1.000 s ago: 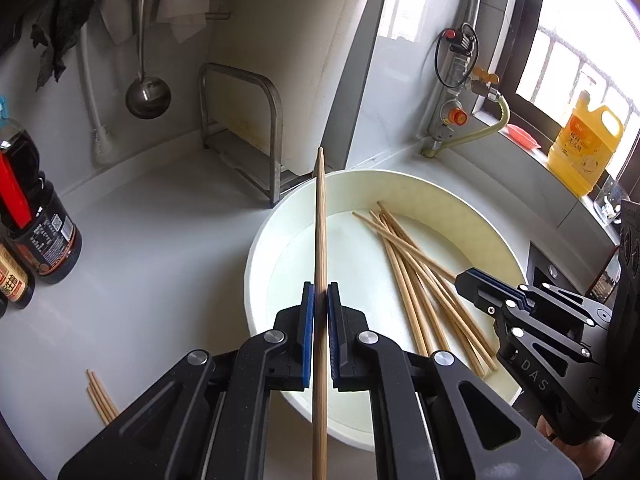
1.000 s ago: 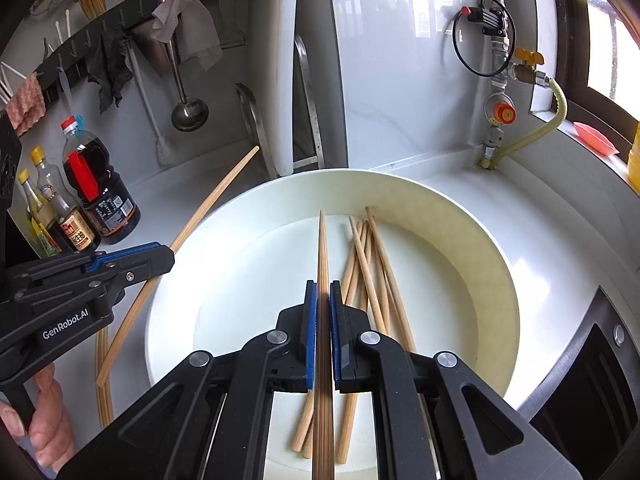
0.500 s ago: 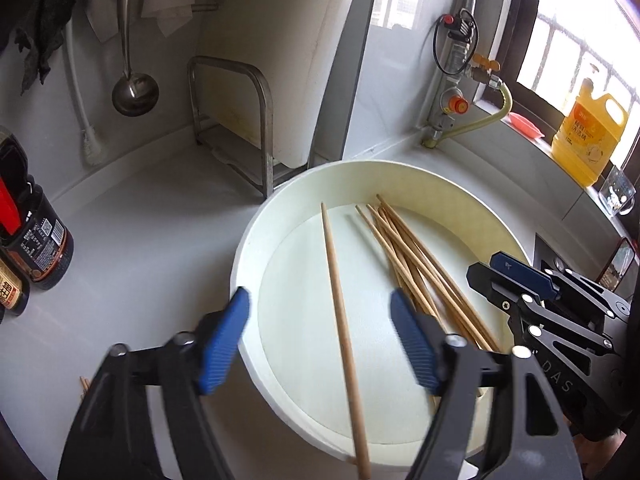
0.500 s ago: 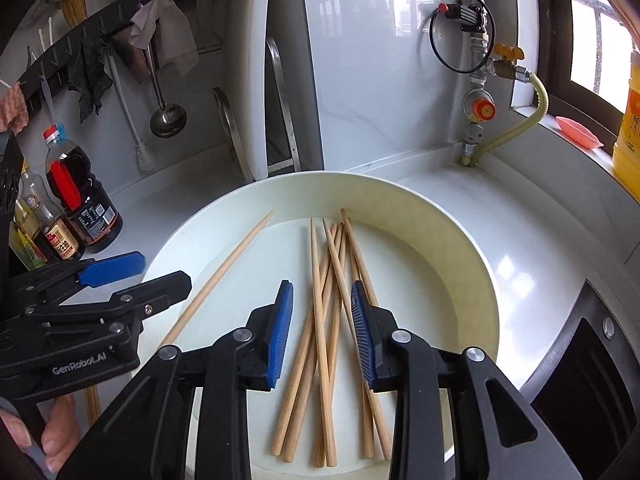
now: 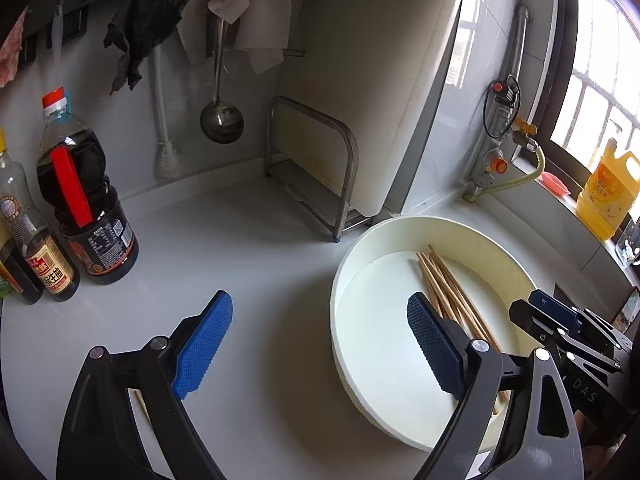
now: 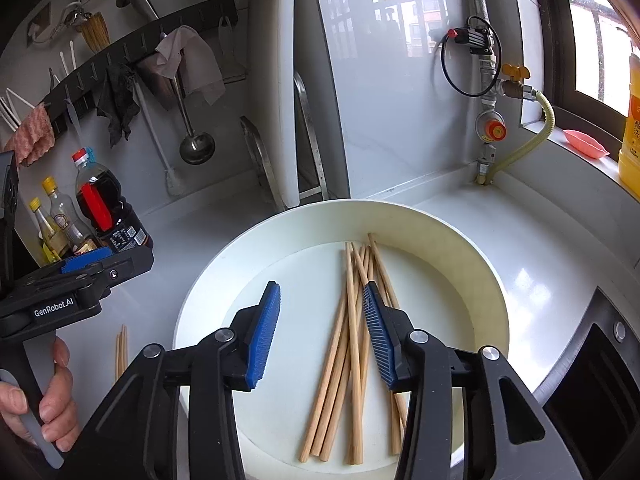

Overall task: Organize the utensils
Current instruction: 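Move both open grippers back to the chopstick pile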

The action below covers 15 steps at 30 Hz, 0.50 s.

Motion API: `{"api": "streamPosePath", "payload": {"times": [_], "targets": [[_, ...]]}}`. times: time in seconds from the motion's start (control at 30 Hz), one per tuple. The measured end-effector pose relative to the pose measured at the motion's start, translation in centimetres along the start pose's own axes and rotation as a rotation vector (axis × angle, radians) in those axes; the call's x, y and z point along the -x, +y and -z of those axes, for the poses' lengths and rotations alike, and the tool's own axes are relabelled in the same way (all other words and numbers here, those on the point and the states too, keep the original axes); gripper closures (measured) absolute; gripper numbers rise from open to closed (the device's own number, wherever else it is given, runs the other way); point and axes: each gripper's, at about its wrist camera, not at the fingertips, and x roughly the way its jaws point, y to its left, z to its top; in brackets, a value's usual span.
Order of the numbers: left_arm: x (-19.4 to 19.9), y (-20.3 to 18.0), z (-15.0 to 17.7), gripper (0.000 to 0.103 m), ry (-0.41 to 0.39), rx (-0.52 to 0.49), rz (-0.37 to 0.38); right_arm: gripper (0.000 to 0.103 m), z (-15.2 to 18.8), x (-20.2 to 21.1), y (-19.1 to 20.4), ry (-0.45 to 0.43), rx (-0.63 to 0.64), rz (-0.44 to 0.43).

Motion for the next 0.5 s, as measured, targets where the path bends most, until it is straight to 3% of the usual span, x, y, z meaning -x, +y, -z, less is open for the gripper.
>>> {"api": "streamPosePath", "payload": {"times": [0.2,0.5], "targets": [[1.6,2.9,2.5,0.011,-0.024,-0.003,-0.092,0.057,0.4,0.7,2.9,-0.016,0.053,-0.062],[3.1,11.2,7.8,0.010,-0.011,0.063,-0.255,0.055,2.5,0.2,9.1,0.006,0.166,-0.193]]}}
